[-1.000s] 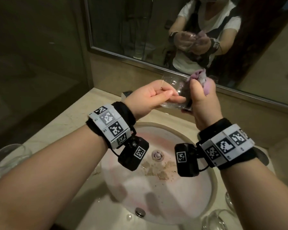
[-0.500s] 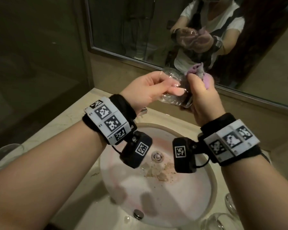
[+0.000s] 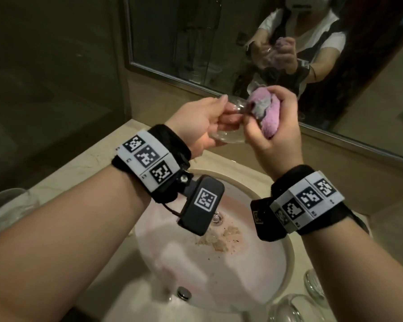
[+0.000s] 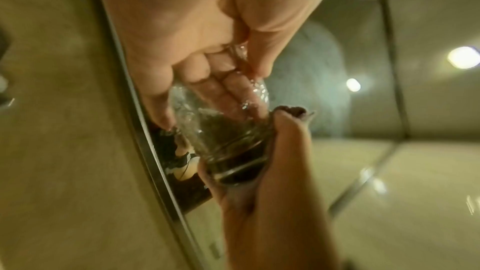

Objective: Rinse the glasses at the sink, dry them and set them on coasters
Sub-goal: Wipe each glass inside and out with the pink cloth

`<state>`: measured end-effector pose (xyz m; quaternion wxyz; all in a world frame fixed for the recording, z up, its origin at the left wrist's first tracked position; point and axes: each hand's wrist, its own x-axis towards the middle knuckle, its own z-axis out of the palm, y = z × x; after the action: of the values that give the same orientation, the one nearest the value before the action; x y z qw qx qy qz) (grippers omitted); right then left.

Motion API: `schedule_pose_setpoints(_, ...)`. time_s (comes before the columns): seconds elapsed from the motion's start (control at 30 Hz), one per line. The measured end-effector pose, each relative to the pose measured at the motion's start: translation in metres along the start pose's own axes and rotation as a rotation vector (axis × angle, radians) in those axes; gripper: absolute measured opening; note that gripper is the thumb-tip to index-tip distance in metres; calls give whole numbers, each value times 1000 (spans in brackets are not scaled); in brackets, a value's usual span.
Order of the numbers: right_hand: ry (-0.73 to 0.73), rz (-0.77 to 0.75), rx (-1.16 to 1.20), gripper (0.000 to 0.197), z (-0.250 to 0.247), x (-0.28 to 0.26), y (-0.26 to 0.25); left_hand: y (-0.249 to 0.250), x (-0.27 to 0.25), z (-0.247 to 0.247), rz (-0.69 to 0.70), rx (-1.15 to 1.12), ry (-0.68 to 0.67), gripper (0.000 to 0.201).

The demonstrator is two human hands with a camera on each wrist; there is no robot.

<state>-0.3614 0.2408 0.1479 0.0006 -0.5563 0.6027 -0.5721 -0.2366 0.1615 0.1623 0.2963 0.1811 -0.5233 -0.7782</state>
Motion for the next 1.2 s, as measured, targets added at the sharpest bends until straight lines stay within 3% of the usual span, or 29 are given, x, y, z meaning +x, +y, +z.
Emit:
schedule_pose_setpoints(0.07, 62, 208, 175, 33, 4, 4, -5, -3, 0, -1, 93, 62, -7, 24)
schedule_pose_setpoints(0.13, 42, 477, 310, 20, 8, 10, -6, -4, 0, -8, 188, 232, -74, 22)
schedule_pose_setpoints(0.2, 34, 646, 367, 7, 13, 13, -8, -5, 2, -16, 236, 352, -156, 21)
schedule_pose_setpoints(0.3, 127, 580, 330, 7, 22, 16, -9, 0, 7, -29, 247, 473, -214, 16)
schedule_pose_setpoints(0.37, 213, 415, 180, 24, 24, 17, -6, 0, 12, -39, 239, 487, -186, 14)
schedule_pose_setpoints(0.47, 182, 172, -30, 34, 30, 11, -7, 1, 18, -42, 0, 159, -119, 21)
schedule_pose_setpoints(0.53, 184, 131, -64, 37, 34, 4, -5, 1, 19, -42, -18, 71, -116, 25)
schedule_pose_setpoints(0.6, 213, 248, -8, 30, 36, 3, -4, 2, 21, -47, 79, 222, -191, 25)
schedule_pose_setpoints(0.7, 151, 662, 318, 9, 35, 3, -9, 6, 21, -51, 220, 505, -319, 23)
schedule_pose_setpoints(0.77, 170, 797, 469, 8, 37, 2, -14, 4, 23, -50, 316, 554, -291, 17)
schedule_pose_setpoints(0.83, 276, 768, 513, 11, 42, 0, -18, -3, 25, -46, 346, 465, -144, 7)
schedule_pose_setpoints(0.87, 330, 731, 536, 12, 44, 0, -17, -6, 27, -43, 304, 404, -46, 27)
schedule_pose_setpoints(0.93, 408, 653, 521, 20, 49, -2, -14, -10, 27, -35, 73, 288, 39, 57)
schedule_pose_setpoints(1.03, 408, 542, 271, 50, 48, -12, -12, -12, 23, -25, -187, -8, -57, 53)
schedule_pose_setpoints(1.1, 319, 411, 76, 58, 46, -21, -14, -9, 18, -21, -223, -130, -116, 66)
schedule_pose_setpoints(1.2, 139, 153, -164, 57, 44, -32, -18, -4, 16, -18, -182, -6, -113, 75)
